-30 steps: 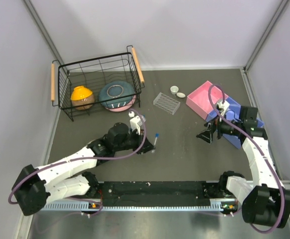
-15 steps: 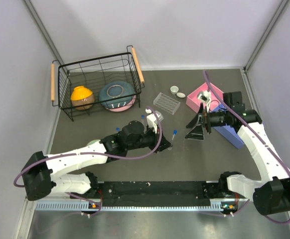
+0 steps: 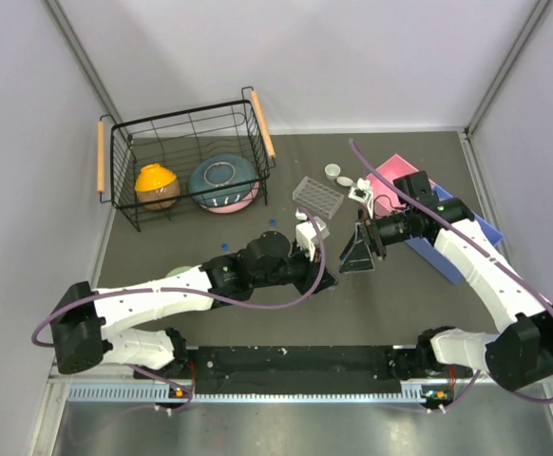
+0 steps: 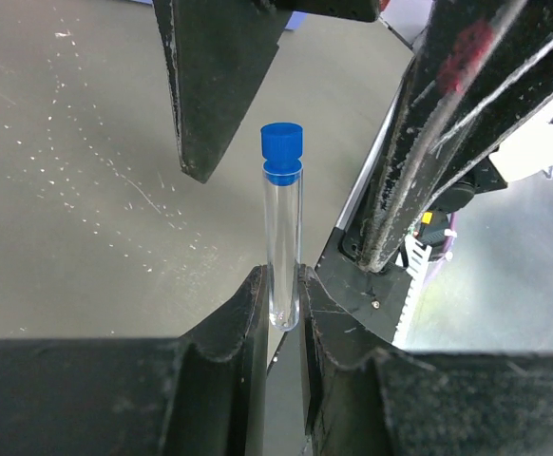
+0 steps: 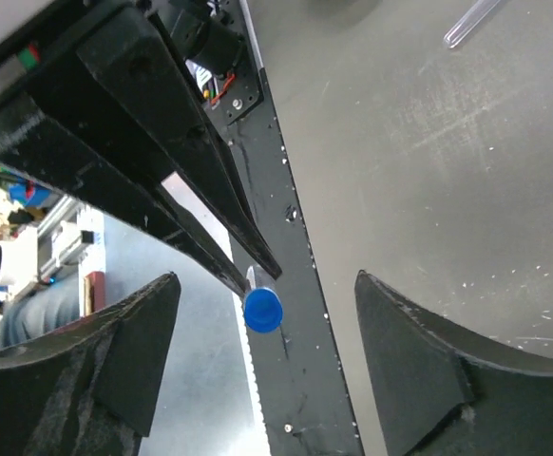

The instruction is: Organize the chemistry lab equipment

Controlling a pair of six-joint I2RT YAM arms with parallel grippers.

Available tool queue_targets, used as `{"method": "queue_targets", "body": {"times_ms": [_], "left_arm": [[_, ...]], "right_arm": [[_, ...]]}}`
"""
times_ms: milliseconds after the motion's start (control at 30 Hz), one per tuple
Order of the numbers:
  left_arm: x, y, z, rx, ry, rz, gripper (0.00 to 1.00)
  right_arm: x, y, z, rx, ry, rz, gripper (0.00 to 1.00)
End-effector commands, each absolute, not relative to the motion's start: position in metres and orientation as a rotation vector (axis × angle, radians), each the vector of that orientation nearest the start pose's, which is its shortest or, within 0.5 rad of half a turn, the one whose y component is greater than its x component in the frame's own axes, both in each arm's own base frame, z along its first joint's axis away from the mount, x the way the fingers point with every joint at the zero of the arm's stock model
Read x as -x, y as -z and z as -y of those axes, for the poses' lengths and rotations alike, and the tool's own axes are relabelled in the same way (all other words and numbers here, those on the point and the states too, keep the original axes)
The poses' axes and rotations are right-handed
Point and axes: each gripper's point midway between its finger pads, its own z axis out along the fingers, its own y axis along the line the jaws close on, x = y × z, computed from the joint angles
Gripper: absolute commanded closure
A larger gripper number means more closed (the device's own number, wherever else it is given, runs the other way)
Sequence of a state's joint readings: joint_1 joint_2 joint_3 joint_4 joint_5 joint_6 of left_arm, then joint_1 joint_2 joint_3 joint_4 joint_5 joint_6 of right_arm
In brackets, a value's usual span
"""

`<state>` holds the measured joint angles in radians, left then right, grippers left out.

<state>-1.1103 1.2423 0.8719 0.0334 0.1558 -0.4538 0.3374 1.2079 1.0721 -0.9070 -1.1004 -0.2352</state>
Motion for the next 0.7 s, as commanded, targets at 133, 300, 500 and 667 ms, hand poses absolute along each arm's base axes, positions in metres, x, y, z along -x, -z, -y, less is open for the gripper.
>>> {"method": "queue_targets", "body": {"times_ms": [133,300,500,667], "left_arm": [[-0.145,-0.227,0.389,-0.814,1.118,-1.895,0.9],[-0.149,-0.224,0.386,-0.805,1.084,-1.902,0.9],[-0.151,-0.22,0.387,-0.797,1.074,-1.914,0.89],[-0.158,-0.222,0.378,-0.73,1.042,-1.918,0.43]], "right_arm": [[-0.161,-0.244,-0.225,1.062,-1.498,-2.049,0.55],[-0.16,-0.241,-0.226,1.072,-1.503,-2.054,0.71],[-0.162,-0.233,-0.227,1.111,-1.455,-2.074,0.87],[-0.17,-0.238,-0.229,1.121,-1.438,-2.055,0.93]]}}
